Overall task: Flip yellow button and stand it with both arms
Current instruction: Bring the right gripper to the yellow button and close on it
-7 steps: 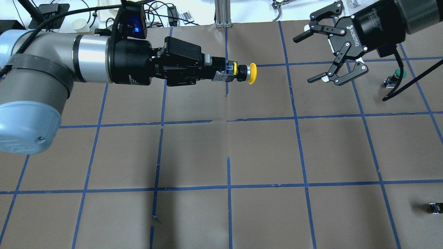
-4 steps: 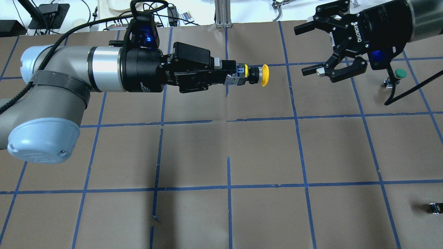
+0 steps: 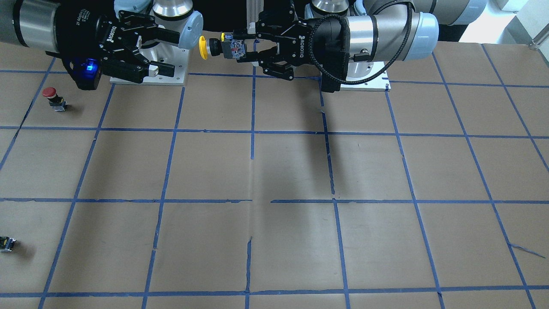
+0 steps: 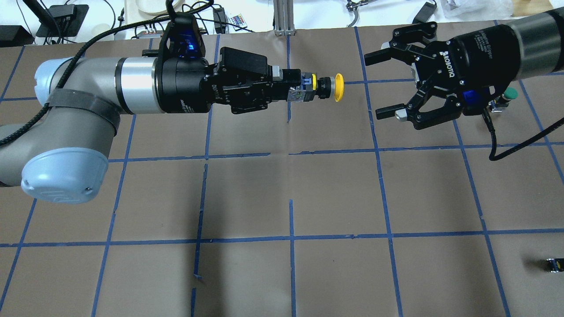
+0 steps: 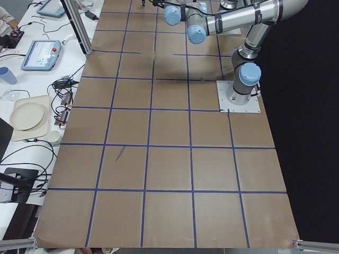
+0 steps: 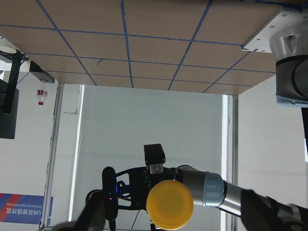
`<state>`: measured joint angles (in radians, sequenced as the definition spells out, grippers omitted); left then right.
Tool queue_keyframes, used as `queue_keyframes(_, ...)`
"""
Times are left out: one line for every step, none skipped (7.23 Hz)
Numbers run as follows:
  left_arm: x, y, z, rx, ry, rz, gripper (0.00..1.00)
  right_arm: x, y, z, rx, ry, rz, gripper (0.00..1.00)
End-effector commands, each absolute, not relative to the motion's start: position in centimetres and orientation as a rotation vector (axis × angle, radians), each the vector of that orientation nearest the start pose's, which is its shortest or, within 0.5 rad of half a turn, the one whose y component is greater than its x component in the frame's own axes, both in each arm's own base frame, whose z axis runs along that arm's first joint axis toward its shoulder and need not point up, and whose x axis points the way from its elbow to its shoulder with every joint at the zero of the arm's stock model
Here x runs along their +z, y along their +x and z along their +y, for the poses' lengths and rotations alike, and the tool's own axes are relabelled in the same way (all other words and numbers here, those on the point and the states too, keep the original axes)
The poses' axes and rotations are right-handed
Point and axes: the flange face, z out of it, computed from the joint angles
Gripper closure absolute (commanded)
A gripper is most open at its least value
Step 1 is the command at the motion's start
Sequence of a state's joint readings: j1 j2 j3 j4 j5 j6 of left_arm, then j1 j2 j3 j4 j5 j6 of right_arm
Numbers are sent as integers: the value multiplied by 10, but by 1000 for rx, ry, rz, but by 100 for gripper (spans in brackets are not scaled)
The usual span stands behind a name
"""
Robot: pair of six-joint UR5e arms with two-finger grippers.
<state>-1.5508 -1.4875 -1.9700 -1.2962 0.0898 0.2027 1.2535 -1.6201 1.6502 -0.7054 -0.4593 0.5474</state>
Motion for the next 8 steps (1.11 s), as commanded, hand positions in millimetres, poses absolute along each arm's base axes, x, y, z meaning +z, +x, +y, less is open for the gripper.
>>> queue_keyframes(449, -224, -442, 136, -121, -1656, 100, 474, 92, -449, 1031, 1299, 1413, 0)
queue_keyframes(450, -224, -443, 137, -122, -1655, 100, 475, 97, -450, 1028, 1289, 1403, 0)
queue_keyframes(450, -224, -443, 138, -123, -1655, 100, 472, 108, -448, 1046, 1282, 1383, 0)
queue_keyframes(451, -224, -443, 140, -124, -1654, 100, 461, 117, -443, 1082, 1284, 1385, 1)
queue_keyframes(452, -224, -443, 142, -127, -1654, 100, 457, 117, -443, 1092, 1289, 1379, 1)
queue_keyframes(451, -224, -443, 141, -126, -1654, 100, 459, 117, -444, 1094, 1294, 1375, 1)
queue_keyframes(451, -224, -443, 145, -129, -1654, 100, 464, 117, -447, 1078, 1294, 1343, 1)
queue_keyframes(450, -224, -443, 144, -128, -1654, 100, 462, 120, -446, 1081, 1294, 1329, 1)
